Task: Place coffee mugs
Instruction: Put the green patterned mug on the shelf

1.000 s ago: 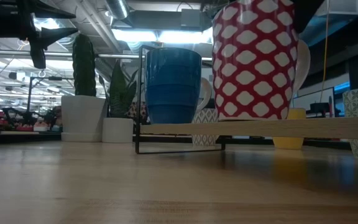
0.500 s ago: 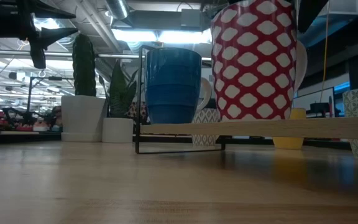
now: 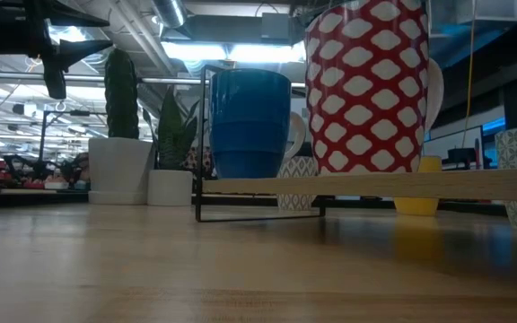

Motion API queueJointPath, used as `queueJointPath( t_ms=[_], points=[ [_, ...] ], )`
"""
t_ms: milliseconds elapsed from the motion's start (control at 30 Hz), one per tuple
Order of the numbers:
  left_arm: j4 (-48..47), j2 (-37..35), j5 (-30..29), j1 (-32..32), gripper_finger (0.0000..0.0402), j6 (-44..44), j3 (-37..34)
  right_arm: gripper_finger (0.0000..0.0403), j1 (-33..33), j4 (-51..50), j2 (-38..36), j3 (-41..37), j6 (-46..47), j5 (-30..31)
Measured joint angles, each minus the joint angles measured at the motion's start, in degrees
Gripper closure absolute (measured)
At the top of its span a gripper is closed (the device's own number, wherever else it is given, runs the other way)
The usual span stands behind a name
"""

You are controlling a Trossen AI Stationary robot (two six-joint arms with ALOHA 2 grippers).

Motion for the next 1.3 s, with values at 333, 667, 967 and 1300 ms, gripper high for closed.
queueJointPath(
  t_ms=[333, 667, 967, 1300],
  points=[
    [-0.01, 0.01, 0.09, 0.02, 0.028, -0.01, 0.0, 0.026, 0.74, -7.09, -13.54, -9.2, 16.75, 4.79],
    [-0.24, 0.0, -1.24, 0.02, 0.028, 0.0, 0.0, 0.026, 0.72, 4.33, -30.7, -38.41, 32.01, 2.77],
    [-0.78, 0.0, -3.2, 0.02, 0.028, 0.02, 0.0, 0.026, 0.72, 14.77, -32.73, -52.36, 35.16, 0.1],
    [-1.16, 0.01, -3.3, 0.01, 0.028, 0.04, 0.0, 0.026, 0.72, 17.29, -32.93, -56.36, 36.81, 2.2]
  ],
)
